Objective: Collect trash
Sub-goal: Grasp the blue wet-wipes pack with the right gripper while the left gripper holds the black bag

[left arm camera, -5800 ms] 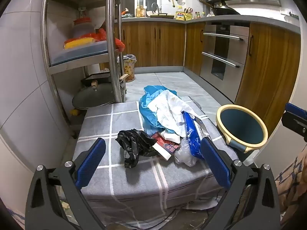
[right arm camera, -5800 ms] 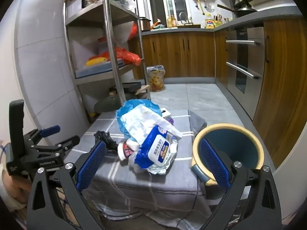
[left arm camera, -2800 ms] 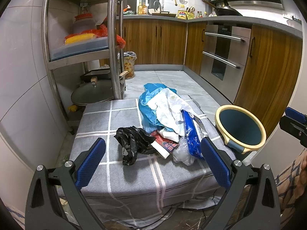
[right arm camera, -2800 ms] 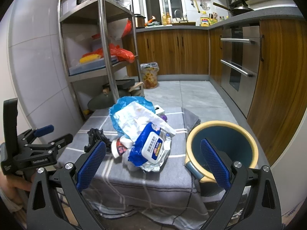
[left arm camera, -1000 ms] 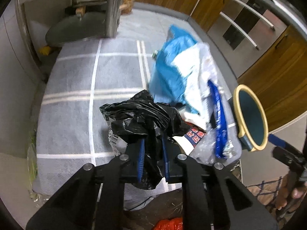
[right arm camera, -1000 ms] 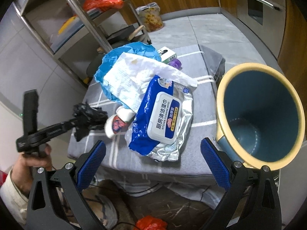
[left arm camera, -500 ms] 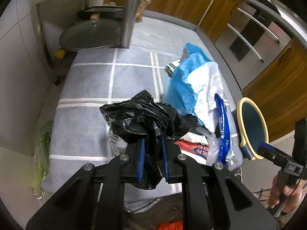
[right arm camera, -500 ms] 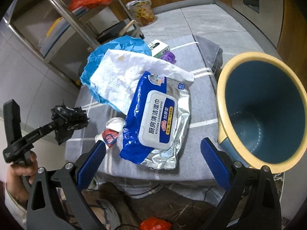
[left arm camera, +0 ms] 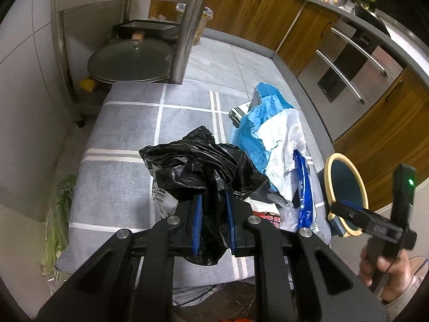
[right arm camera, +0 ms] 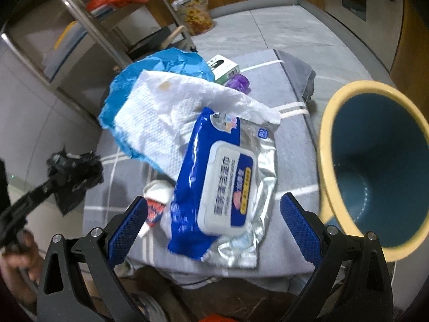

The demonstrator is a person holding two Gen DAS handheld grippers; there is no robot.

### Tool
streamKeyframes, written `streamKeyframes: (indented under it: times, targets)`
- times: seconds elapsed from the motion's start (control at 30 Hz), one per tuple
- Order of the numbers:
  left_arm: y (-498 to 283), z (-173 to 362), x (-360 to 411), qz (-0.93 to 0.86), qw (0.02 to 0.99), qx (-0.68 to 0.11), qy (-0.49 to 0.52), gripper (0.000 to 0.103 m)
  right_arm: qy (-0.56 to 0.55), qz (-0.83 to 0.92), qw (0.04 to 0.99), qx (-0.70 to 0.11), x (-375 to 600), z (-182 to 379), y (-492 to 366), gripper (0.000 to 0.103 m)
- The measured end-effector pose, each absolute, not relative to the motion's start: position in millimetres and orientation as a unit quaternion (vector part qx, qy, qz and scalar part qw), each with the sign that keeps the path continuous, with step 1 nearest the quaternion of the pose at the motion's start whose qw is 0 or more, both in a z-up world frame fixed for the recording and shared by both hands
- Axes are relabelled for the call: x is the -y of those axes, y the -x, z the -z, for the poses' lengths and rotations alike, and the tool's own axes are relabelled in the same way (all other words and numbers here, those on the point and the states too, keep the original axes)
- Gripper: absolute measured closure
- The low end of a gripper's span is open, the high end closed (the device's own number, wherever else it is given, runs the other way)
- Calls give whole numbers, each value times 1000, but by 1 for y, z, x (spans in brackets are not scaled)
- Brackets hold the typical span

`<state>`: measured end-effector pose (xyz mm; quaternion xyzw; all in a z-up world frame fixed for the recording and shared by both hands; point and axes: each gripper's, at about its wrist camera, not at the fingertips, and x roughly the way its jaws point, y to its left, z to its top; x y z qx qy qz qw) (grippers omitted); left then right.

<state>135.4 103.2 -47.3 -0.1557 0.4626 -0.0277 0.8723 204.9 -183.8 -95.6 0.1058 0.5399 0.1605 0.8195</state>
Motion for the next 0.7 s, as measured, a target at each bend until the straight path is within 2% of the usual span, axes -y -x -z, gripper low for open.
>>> streamKeyframes:
  times: [0.33, 0.53, 0.57, 0.67, 0.7]
  targets:
    - [-140, 47, -88, 47, 873, -461, 151, 88, -73, -110, 794, -593, 155, 129, -244, 5]
    - [-139, 43, -86, 52, 876, -455, 153, 88, -121, -120, 786, -595, 175, 136, -244, 8]
    - [-139, 43, -86, 53, 876, -455, 154, 88, -129, -123, 785, -594, 179, 136, -243, 11]
    - [-138, 42, -85, 57, 876, -453, 155, 88, -160, -134, 776, -596, 196, 137, -244, 34]
    - [-137, 41, -84, 58, 876, -453, 154, 88, -171, -135, 774, -594, 203, 137, -244, 36]
